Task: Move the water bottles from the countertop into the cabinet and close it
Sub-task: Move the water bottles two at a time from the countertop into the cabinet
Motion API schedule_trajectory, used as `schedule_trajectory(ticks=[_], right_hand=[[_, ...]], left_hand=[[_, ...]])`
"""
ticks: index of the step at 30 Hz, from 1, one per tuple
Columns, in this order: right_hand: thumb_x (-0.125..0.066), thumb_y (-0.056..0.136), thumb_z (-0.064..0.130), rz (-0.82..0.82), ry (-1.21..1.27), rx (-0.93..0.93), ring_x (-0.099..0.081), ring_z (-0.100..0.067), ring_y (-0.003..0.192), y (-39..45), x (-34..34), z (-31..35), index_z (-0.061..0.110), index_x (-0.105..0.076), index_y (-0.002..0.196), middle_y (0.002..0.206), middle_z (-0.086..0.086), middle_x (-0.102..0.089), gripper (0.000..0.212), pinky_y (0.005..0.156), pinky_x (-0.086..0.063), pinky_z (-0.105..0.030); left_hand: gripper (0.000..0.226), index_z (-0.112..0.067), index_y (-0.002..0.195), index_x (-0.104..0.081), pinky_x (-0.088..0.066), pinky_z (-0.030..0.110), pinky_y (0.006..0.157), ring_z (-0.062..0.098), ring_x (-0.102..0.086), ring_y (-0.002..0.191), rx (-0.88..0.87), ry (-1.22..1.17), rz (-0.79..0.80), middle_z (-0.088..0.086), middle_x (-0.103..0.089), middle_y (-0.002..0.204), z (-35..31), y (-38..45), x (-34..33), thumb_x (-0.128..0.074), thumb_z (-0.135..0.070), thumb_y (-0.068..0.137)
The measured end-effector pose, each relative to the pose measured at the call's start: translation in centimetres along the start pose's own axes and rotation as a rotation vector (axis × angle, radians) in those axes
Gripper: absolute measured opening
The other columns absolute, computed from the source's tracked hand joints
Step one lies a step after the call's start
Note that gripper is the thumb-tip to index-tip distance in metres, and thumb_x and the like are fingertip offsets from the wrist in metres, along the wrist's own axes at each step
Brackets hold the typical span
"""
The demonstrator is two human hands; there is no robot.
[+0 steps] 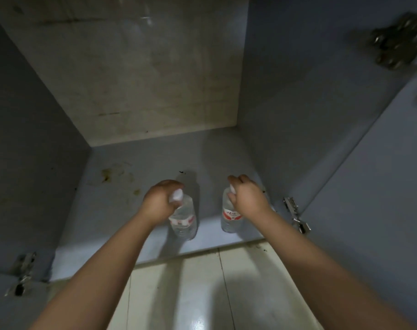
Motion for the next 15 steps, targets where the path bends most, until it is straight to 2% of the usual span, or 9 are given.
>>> schedule_trajectory(ticks=[4, 8, 11, 15], right_hand=[[-0.047, 0.095, 0.017, 0.03, -0.017, 0.039, -0.051, -0.036, 0.119, -0.12, 0.03, 0.25, 0.011, -0.037, 0.14, 0.132, -0.018, -0.047, 0.047, 0.095, -0.044, -0.035], [-0.046, 0.095, 0.018, 0.038, -0.012, 0.037, -0.049, -0.035, 0.122, 0.25, 0.1, 0.49, 0.014, -0.033, 0.142, 0.134, -0.017, -0.045, 0.048, 0.095, -0.045, -0.035], [-0.046, 0.096, 0.019, 0.044, -0.01, 0.038, -0.049, -0.033, 0.122, 0.22, 0.07, 0.38, 0.015, -0.032, 0.143, 0.134, -0.017, -0.045, 0.049, 0.094, -0.046, -0.034], [-0.048, 0.093, 0.017, 0.044, -0.007, 0.057, -0.048, -0.033, 0.122, 0.11, -0.14, 0.33, 0.014, -0.027, 0.145, 0.136, -0.016, -0.044, 0.056, 0.096, -0.045, -0.034]], left_hand=[[0.044, 0.0, 0.119, -0.062, -0.03, 0.015, 0.096, 0.028, -0.051, 0.128, -0.02, -0.06, 0.07, 0.016, -0.055, 0.135, -0.23, -0.31, 0.14, -0.057, 0.015, 0.078], [0.051, -0.005, 0.126, -0.057, -0.024, 0.01, 0.1, 0.021, -0.036, 0.14, -0.007, -0.031, 0.15, 0.01, -0.044, 0.146, -0.61, -0.56, -0.29, -0.052, 0.0, 0.076], [0.056, -0.009, 0.136, -0.047, -0.028, 0.016, 0.107, 0.021, -0.036, 0.139, 0.024, 0.024, 0.143, 0.007, -0.037, 0.15, 0.01, -0.58, -0.45, -0.061, -0.008, 0.081], [0.054, -0.005, 0.136, -0.044, -0.032, 0.025, 0.109, 0.026, -0.042, 0.134, 0.043, 0.055, 0.077, 0.012, -0.044, 0.145, 0.28, -0.44, 0.19, -0.061, -0.008, 0.085]])
Point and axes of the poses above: each hand's wrist, its own y-axis towards the middle knuckle, its own x-axis out of the back of the hand, z = x × y, the point moved 10 cm from there along y, towards the middle knuckle
